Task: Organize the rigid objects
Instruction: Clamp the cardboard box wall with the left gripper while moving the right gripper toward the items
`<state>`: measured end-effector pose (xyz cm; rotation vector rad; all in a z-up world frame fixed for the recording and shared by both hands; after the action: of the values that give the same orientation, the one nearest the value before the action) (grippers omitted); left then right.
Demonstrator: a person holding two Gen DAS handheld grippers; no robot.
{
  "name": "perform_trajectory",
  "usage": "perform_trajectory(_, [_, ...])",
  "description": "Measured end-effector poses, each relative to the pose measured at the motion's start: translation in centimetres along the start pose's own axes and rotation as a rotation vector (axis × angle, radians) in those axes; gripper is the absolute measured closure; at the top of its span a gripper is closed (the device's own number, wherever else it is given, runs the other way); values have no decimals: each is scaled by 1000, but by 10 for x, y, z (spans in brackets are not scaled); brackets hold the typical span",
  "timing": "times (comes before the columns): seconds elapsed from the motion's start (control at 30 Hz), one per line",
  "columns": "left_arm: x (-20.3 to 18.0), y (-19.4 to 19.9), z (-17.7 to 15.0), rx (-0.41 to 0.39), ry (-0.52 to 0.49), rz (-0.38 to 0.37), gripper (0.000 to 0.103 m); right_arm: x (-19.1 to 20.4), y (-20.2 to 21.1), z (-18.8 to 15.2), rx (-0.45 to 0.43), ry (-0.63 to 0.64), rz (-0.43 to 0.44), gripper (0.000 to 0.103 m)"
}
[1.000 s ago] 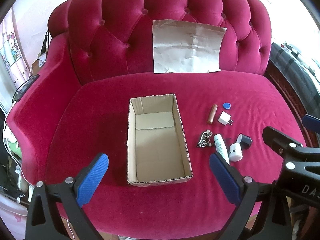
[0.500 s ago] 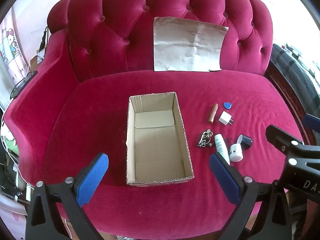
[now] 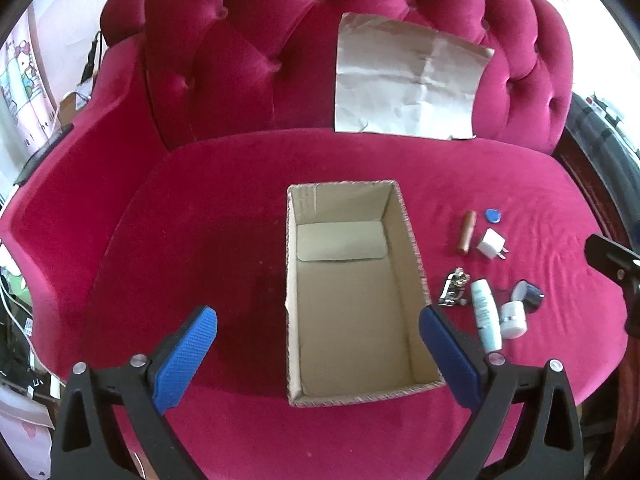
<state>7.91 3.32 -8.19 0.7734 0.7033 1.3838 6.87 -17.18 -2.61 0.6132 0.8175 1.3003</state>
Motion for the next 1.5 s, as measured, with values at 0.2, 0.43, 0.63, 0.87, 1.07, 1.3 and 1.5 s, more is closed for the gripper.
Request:
perform_trajectory(0.2, [14,-35,-9,24,20,0,0,2,-40,-4,42,2,13,0])
perform_trajectory(0.43, [20,-68,-23,73,36,-8,0,3,-75,-16,54,-4,45,0])
perform_trajectory(0.63, [25,-75,-31,65,17,-11,0,-1,-97,-27,68,-20,71,0])
perform_trajectory(0.87, [26,-74,-32,66,25,-44,41,2,-109,-38,90,1,62,0])
perform_trajectory(1.07, [18,-84,-40,96,-7,-51,98,2,-107,-42,93,14,62,0])
perform_trajectory(1.3, [21,-81,-41,90,14,-29,99,-9,-108,-46,107,-10,67,0])
perform_trajectory(1.5, [19,-81,-40,84,8,-11,99,-14,-108,-51,129,-18,74,0])
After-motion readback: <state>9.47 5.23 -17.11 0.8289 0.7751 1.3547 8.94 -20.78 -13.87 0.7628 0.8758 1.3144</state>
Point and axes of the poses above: each gripper's, at about its wrist camera, not at the fingertips, and y roughly against the way its jaws point, x to its left, z to its top, the point moved 5 cm from there along -y, roughly the way its jaws point, and after that the axes turned 1 degree about -z, right-handed, at the moved point
